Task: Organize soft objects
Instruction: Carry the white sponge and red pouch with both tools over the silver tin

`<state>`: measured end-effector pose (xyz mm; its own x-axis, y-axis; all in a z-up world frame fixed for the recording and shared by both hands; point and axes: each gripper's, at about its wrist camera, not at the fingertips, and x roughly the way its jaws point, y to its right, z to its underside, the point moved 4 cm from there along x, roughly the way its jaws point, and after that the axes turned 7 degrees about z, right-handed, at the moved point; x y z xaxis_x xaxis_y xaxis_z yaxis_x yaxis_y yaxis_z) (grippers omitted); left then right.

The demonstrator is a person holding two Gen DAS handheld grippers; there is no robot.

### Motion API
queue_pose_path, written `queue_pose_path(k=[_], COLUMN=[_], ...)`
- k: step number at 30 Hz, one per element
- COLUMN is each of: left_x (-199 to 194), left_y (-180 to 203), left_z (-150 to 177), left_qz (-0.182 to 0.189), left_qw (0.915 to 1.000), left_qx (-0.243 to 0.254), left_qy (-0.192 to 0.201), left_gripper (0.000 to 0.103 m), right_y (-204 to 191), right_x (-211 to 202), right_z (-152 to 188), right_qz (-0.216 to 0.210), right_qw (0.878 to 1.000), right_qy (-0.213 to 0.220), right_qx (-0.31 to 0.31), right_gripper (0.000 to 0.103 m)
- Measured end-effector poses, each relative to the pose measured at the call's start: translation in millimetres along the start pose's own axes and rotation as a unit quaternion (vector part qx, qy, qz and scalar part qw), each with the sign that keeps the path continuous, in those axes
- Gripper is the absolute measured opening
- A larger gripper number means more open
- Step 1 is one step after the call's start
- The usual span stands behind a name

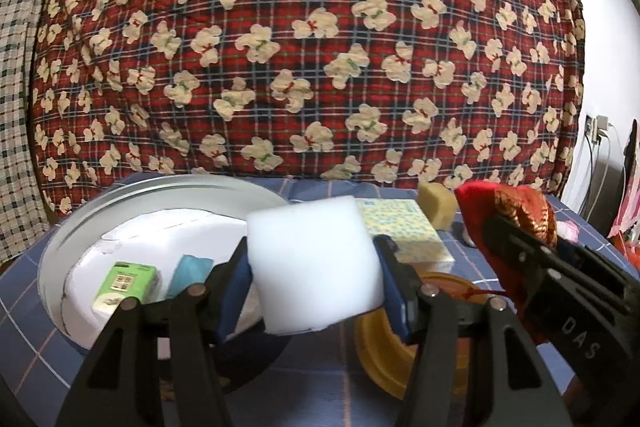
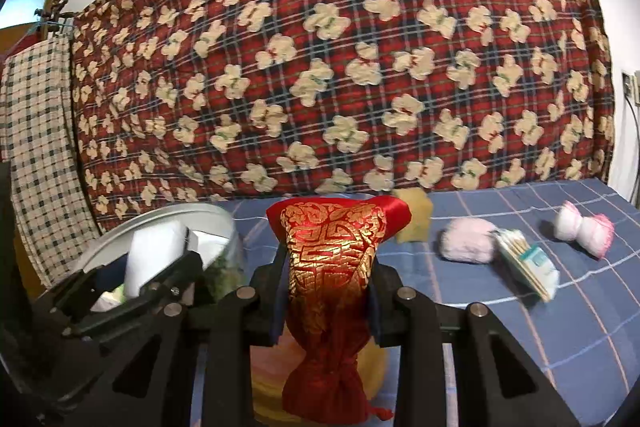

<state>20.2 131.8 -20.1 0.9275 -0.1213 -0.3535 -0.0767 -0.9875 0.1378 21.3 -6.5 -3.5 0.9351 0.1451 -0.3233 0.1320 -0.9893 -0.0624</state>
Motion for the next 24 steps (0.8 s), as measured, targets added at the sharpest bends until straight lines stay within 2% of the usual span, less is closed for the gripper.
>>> queue_pose_path(k=[6,13,24], left_x=[-1,-4,-2], left_y=[-23,-60,-109], left_z=[-8,-20,-30], left_qz=[-0.016,-0.052,-0.1], left_qw=[0.9998,0.9982,0.994], left_qx=[-0.009,-0.02,-0.04], left_qy=[0.009,0.021,0.019], left_gripper=[0.058,0.058,0.058], right_y=[-28,-63,-112], right_x=[5,20,45], right_z=[-9,-20,-29], right_qz=[-0.025,-0.054,-0.089], right_qw=[1.0,0.998,0.996], right_qy=[0.002,0.007,0.006], right_qx=[-0.009,-0.013,-0.002], right_gripper=[0.035,0.035,0.035])
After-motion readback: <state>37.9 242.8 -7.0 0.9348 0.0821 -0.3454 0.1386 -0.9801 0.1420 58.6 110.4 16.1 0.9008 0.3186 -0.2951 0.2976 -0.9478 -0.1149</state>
